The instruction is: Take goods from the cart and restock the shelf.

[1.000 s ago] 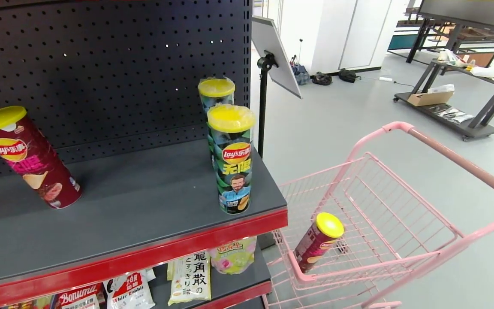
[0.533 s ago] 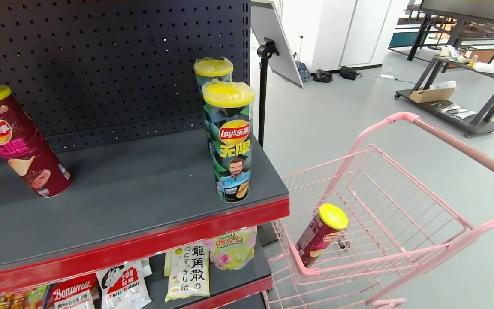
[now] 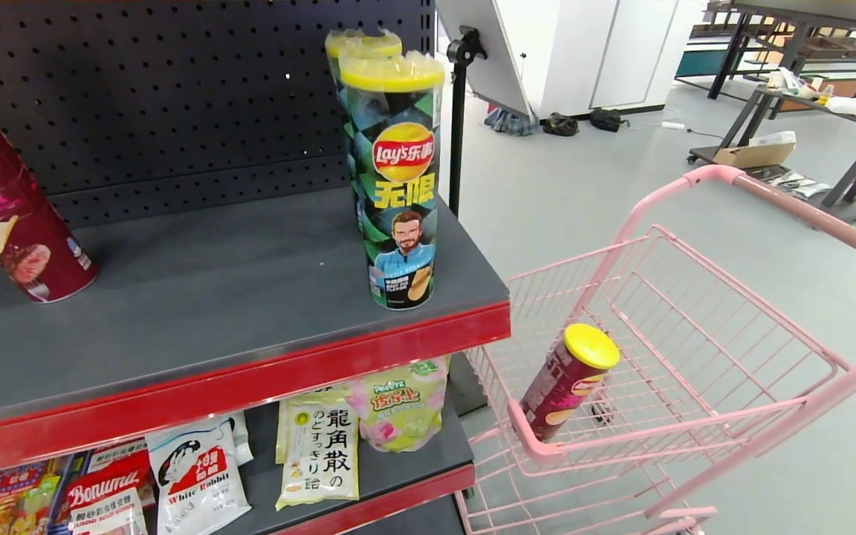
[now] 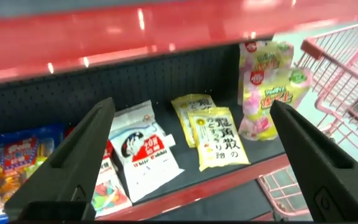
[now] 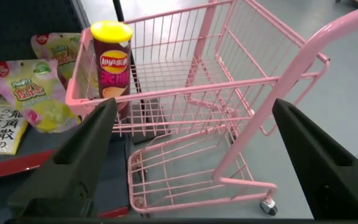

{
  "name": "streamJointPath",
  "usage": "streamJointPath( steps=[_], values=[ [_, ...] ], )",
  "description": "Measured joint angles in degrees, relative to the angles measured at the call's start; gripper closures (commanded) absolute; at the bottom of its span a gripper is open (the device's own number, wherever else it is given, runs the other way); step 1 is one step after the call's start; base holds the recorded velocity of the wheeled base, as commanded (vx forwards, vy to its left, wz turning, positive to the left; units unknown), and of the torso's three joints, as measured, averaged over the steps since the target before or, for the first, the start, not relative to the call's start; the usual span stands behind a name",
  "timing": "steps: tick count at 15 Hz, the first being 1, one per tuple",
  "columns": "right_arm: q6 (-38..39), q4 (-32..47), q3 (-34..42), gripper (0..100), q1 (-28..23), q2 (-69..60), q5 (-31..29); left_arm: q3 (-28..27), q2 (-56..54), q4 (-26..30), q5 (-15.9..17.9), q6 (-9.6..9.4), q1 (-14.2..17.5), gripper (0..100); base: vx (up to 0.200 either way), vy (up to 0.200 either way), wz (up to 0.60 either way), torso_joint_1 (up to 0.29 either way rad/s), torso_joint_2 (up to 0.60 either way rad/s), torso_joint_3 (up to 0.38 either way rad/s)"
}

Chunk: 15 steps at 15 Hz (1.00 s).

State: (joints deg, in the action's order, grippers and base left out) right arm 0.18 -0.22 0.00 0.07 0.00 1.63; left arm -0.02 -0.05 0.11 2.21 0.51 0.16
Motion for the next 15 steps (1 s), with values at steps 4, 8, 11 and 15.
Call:
streamJointPath(
  steps=[4, 8, 11, 15],
  values=[
    [-0.37, 0.04, 0.0, 0, 0.02, 0.0, 0.09, 0.0, 0.0, 0.02, 0.0, 0.0, 0.02, 0, 0.0, 0.0, 0.0, -0.099, 0.34, 0.232],
    [0.28, -0.11, -2.36, 0, 0.3, 0.73, 0.66, -0.02, 0.0, -0.01, 0.0, 0.0, 0.0, 0, 0.0, 0.0, 0.0, -0.004, 0.02, 0.015],
    [4.9, -0.93, -13.47, 0, 1.66, 10.08, 2.27, -0.05, 0.0, -0.01, 0.0, 0.02, 0.02, 0, 0.0, 0.0, 0.0, 0.0, 0.0, 0.0],
    [8.16, -15.19, -21.93, 0, 8.28, 37.29, 4.52, -0.07, 0.0, -0.01, 0.0, 0.0, 0.0, 0, 0.0, 0.0, 0.0, 0.0, 0.0, 0.0]
  ],
)
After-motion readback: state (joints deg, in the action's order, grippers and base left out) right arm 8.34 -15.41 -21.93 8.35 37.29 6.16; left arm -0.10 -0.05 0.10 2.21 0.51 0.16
